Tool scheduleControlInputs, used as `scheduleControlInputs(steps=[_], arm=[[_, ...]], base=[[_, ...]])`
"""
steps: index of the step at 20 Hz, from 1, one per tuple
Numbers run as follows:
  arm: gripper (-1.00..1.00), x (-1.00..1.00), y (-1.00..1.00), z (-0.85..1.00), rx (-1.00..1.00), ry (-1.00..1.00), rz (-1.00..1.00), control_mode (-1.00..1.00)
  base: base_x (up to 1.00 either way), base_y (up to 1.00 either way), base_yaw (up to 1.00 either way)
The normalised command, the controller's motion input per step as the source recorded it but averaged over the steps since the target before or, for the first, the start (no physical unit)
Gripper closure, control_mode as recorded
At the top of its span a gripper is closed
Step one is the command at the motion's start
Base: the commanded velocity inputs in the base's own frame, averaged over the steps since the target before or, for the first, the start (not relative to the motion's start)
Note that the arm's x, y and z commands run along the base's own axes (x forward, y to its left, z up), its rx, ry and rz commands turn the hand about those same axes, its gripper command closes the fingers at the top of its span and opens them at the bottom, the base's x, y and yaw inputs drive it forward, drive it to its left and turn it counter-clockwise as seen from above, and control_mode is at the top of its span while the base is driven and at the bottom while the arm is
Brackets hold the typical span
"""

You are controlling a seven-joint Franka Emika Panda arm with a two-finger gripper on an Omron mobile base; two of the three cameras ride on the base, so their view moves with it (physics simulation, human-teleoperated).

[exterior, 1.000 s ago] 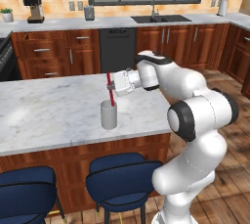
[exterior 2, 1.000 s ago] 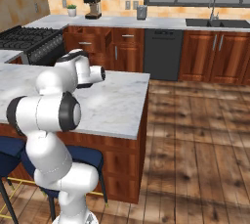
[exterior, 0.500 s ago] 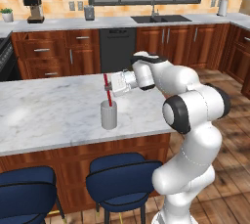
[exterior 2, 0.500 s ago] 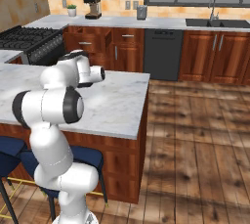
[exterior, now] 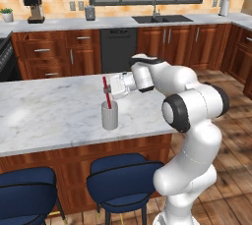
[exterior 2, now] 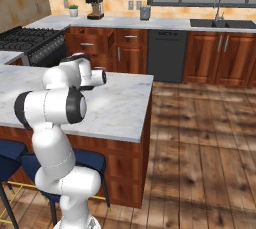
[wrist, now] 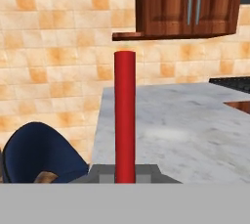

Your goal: Take a straw from the drawer in front and place it inside the glass cup on the dining counter.

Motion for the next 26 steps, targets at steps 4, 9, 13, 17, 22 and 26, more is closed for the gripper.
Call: scheduleControlInputs(steps=[4,9,13,17,22,26], arm=[[1.00,0.06,0.03,-0.19,-0.01,0.00,0.00,-1.00],[1.00,0.06,0.00,-0.22,-0.03,0.00,0.00,-1.00],[1.00,0.02,0.00,-0.19,-0.03,0.00,0.00,-1.00],[1.00,0.00,0.00,-0.12,-0.04,0.00,0.00,-1.00],[1.00,0.00,0.00,-0.13,-0.06,0.00,0.00,-1.00],[-1.00,0.00,0.00,-0.02,-0.05,0.00,0.00,-1.00]], base=[[0.00,0.00,0.00],[0.00,0.00,0.00],[0.00,0.00,0.00],[0.00,0.00,0.00],[0.00,0.00,0.00],[0.00,0.00,0.00]])
